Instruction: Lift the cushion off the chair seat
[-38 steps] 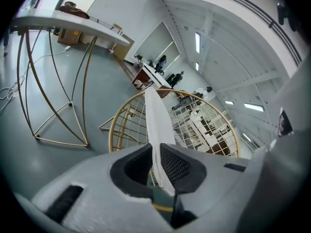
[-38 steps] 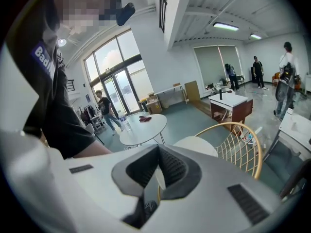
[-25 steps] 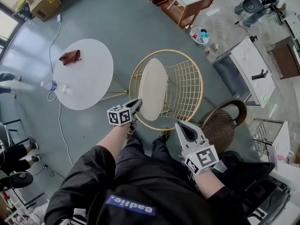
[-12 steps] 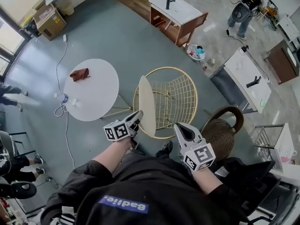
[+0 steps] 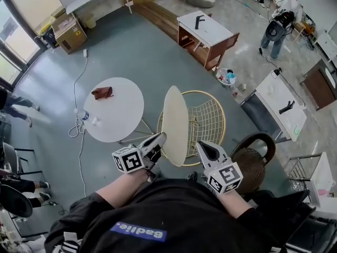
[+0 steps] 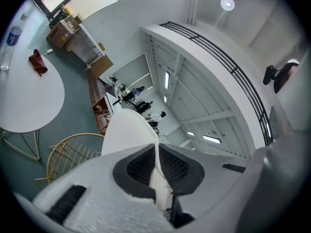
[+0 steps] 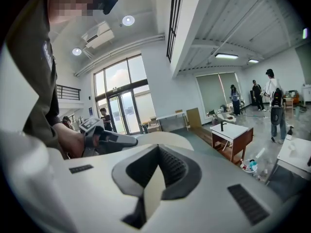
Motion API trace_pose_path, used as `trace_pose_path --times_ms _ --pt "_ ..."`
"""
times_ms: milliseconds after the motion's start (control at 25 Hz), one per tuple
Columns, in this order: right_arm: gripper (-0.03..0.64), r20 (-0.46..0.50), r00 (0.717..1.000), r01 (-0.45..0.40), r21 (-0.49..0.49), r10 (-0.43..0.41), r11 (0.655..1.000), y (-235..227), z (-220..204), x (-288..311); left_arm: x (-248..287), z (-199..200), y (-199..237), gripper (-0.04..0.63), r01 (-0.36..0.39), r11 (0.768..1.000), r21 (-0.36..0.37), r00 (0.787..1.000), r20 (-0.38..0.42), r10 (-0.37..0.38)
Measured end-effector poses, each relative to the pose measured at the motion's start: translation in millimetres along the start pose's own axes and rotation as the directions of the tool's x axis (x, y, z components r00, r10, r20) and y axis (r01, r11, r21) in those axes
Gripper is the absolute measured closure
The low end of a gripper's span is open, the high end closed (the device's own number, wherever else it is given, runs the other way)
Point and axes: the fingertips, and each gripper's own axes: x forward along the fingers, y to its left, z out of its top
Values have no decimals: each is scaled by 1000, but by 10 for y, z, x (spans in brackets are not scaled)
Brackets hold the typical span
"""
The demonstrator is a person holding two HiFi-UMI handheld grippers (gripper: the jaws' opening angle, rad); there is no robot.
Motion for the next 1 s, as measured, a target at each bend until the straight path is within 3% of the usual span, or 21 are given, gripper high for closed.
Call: trace_pose_path --times_ms 160,440,640,1000 --pt "591 17 1000 -15 0 15 1000 59 70 -10 -33 106 -391 561 52 998 42 998 21 -53" --pt "591 43 998 -36 -10 37 999 202 143 16 -116 156 -783 561 107 973 206 994 10 -111" --pt "591 43 998 -53 -43 54 998 335 148 59 -185 134 -793 561 117 975 187 992 15 -122" --pt "591 57 997 -53 -59 56 997 382 163 50 -140 -40 -809 561 157 965 212 987 -59 -147"
